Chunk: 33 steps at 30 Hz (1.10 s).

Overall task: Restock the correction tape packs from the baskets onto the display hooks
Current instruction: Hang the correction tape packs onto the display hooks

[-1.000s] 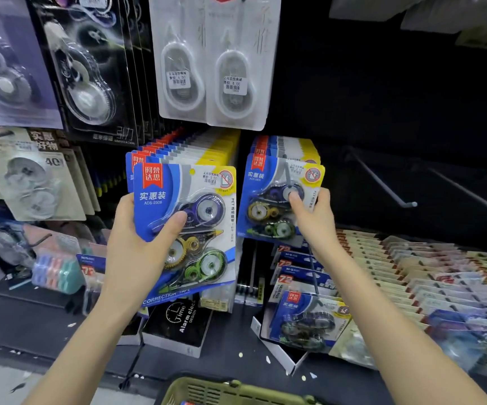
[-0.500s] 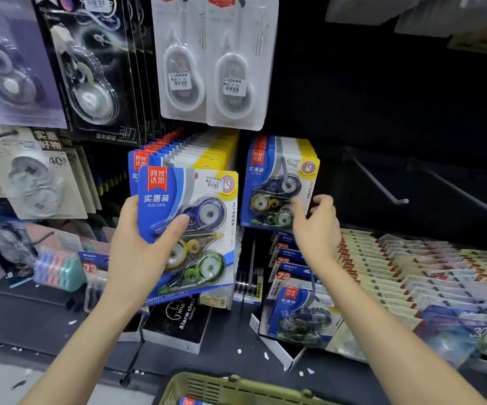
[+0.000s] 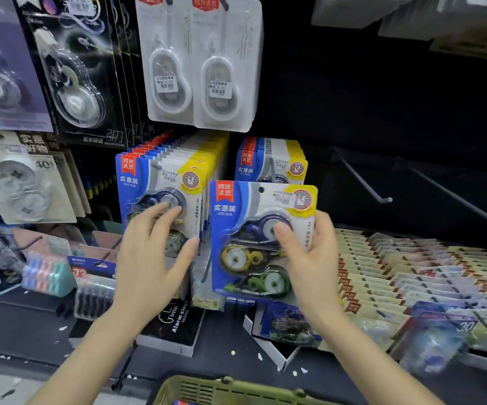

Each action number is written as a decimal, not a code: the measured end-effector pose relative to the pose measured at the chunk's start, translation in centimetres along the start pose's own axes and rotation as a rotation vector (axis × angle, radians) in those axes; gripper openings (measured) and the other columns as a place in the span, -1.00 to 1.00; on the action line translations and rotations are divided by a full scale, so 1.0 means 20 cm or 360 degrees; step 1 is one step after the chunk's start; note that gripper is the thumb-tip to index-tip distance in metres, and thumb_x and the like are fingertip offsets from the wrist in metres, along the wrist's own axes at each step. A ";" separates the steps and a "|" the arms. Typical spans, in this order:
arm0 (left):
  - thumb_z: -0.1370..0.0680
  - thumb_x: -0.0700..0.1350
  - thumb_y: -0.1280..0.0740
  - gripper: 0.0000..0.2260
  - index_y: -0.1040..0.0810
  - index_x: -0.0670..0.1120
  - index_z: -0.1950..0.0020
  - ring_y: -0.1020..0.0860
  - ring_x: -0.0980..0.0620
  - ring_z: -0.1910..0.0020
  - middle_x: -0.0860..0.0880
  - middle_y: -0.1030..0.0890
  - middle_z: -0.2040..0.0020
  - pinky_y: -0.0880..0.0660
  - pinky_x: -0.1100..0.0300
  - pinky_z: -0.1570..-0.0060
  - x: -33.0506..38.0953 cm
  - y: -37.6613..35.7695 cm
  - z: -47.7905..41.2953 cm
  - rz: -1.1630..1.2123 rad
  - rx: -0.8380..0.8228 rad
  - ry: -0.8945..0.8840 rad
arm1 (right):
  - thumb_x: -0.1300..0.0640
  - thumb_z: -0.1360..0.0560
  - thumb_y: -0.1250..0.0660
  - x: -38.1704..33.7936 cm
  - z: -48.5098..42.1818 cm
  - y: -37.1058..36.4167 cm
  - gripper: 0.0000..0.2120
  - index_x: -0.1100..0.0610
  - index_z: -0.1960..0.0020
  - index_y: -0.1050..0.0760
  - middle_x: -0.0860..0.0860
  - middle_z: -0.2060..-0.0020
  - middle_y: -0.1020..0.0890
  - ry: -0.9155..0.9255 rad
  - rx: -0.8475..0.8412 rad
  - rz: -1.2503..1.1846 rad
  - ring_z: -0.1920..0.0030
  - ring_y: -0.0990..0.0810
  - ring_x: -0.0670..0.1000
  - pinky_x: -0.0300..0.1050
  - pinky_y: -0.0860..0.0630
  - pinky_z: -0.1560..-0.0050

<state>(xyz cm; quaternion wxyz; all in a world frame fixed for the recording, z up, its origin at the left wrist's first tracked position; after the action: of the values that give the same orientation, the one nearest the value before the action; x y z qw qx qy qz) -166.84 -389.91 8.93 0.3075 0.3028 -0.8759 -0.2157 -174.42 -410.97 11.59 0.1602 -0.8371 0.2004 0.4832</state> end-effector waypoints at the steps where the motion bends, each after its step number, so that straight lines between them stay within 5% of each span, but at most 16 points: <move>1: -0.57 0.13 -0.19 -0.49 -0.49 -0.19 -0.37 -0.40 -0.22 -0.35 -0.22 -0.46 -0.36 -0.31 -0.01 -0.29 -0.01 0.00 -0.01 -0.0134 0.0059 -0.0075 | 0.01 -0.45 -0.43 0.00 -0.02 0.03 -0.80 -0.20 -0.02 -0.51 -0.07 -0.01 -0.66 0.0007 0.0040 0.0045 -0.07 -0.65 0.01 0.19 -0.58 -0.06; 4: -0.58 0.10 -0.18 -0.52 -0.47 -0.11 -0.43 -0.25 -0.31 -0.48 -0.29 -0.32 -0.48 -0.30 -0.16 -0.31 -0.06 -0.05 -0.03 -0.0307 0.0120 -0.0137 | 0.18 -0.52 -0.42 -0.01 -0.07 0.09 -0.77 -0.12 -0.02 -0.49 -0.12 0.06 -0.65 0.0055 0.0152 0.0183 -0.01 -0.64 -0.07 0.00 -0.56 -0.02; 9: -0.58 0.13 -0.14 -0.49 -0.42 -0.03 -0.48 -0.16 -0.38 -0.51 -0.33 -0.20 -0.53 -0.35 -0.30 -0.28 -0.14 -0.14 -0.05 -0.0455 -0.0054 -0.0131 | 0.16 -0.52 -0.41 0.00 -0.10 0.11 -0.80 -0.10 -0.04 -0.50 -0.16 0.05 -0.65 0.0024 0.0136 0.0274 -0.03 -0.63 -0.08 0.04 -0.59 -0.07; 21: -0.56 0.06 -0.21 -0.53 -0.45 0.01 -0.46 -0.20 -0.41 -0.48 -0.35 -0.23 -0.51 -0.36 -0.27 -0.29 -0.17 -0.16 -0.06 -0.0557 0.0046 -0.0264 | 0.16 -0.52 -0.41 0.08 -0.16 0.10 -0.84 -0.01 -0.04 -0.50 -0.17 0.09 -0.64 -0.0080 0.0142 0.0372 0.04 -0.61 -0.19 -0.24 -0.51 0.03; 25: -0.55 0.06 -0.23 -0.53 -0.45 0.01 -0.46 -0.19 -0.41 -0.48 -0.36 -0.22 -0.51 -0.37 -0.28 -0.27 -0.17 -0.16 -0.06 -0.0585 0.0049 -0.0264 | 0.07 -0.58 -0.33 0.21 -0.27 0.06 -0.78 0.03 -0.20 -0.41 -0.23 0.04 -0.57 -0.0135 0.0064 0.0502 0.04 -0.56 -0.30 -0.34 -0.44 0.07; 28: -0.54 0.06 -0.24 -0.51 -0.43 0.02 -0.48 -0.17 -0.41 -0.49 -0.36 -0.20 -0.52 -0.37 -0.28 -0.27 -0.17 -0.17 -0.06 -0.0603 0.0034 -0.0262 | -0.03 -0.62 -0.25 0.29 -0.36 0.03 -0.56 0.06 -0.43 -0.26 -0.22 -0.03 -0.53 -0.0158 0.0015 0.0703 -0.03 -0.54 -0.12 -0.23 -0.45 0.02; 33: -0.54 0.03 -0.25 -0.51 -0.42 0.02 -0.48 -0.16 -0.40 -0.50 -0.35 -0.18 -0.53 -0.39 -0.29 -0.23 -0.17 -0.17 -0.06 -0.0604 0.0023 -0.0247 | -0.15 -0.61 -0.18 0.38 -0.51 0.02 -0.34 0.04 -0.59 -0.01 0.09 -0.23 -0.56 -0.0156 0.0101 0.1003 -0.15 -0.56 0.12 -0.07 -0.40 -0.01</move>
<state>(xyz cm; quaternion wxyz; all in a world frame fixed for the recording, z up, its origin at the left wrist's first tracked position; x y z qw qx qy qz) -162.60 -390.36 6.48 0.1906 0.4472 -0.8257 -0.2861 -163.56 -417.36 9.77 0.0382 -0.7040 0.4569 0.5424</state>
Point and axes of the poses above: each hand's wrist, its own z-axis away from the middle knuckle, its own y-axis out of the back of the hand, x = y × z, the point moved 4 cm from there along -z, towards the middle knuckle
